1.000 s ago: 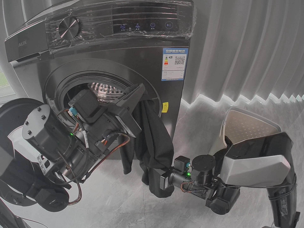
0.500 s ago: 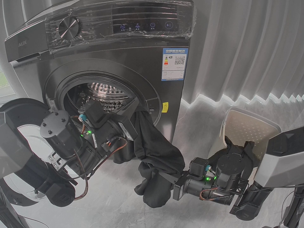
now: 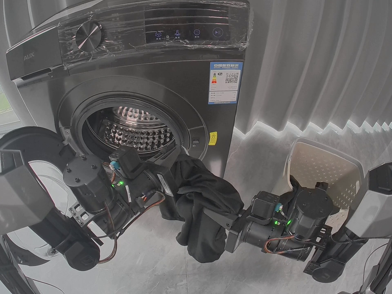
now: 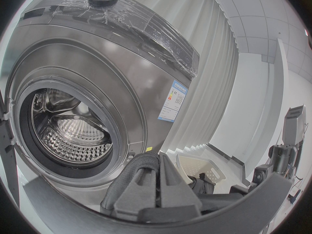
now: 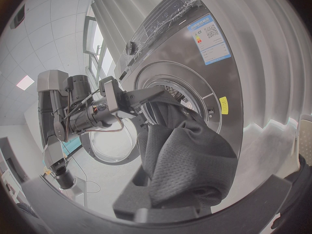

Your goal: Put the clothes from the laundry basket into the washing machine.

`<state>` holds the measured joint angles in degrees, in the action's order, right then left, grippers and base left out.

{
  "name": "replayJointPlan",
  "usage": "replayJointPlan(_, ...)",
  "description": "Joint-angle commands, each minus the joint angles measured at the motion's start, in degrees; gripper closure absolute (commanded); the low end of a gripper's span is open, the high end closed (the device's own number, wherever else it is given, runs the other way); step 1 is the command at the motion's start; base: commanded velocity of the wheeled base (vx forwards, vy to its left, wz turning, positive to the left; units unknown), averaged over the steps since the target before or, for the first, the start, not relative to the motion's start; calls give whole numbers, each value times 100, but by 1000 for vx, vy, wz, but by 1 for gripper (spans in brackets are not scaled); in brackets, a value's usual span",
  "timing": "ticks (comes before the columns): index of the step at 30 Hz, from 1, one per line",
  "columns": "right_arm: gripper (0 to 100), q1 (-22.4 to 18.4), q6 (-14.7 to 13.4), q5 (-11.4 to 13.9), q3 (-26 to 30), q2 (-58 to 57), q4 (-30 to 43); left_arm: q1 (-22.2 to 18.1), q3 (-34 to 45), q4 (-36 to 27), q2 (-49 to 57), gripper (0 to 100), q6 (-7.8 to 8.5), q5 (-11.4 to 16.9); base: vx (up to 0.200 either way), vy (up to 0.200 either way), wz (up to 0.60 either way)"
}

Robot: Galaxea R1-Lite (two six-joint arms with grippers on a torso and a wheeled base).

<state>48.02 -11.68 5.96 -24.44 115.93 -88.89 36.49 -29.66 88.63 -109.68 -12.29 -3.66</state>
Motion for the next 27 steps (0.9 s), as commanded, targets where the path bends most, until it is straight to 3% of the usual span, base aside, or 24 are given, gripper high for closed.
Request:
replayJointPlan(1,100,-3,-1,2,-52,-53,-5,8,57,6,-36,100,-2,14,0,0,0)
replayJointPlan(3,100,-21,-1,2,-61,-53,-5,16,66,6,-27,100,-2,14,0,0,0)
replayJointPlan(4,100,-38,-1,2,-69,-53,-5,16,74,6,-27,0,-2,23,0,0,0)
replayJointPlan(9,100,-170,8,2,-105,-36,-5,-19,110,6,25,0,-10,23,0,0,0)
replayJointPlan(16,100,-214,16,2,-87,-80,-5,-405,-14,6,395,0,-72,41,0,0,0)
replayJointPlan(21,100,-196,25,-7,-105,-71,-5,-441,-14,6,342,0,-28,32,0,0,0)
replayJointPlan(27,100,-355,16,-25,-87,-62,-5,-441,-22,6,421,0,-116,67,0,0,0)
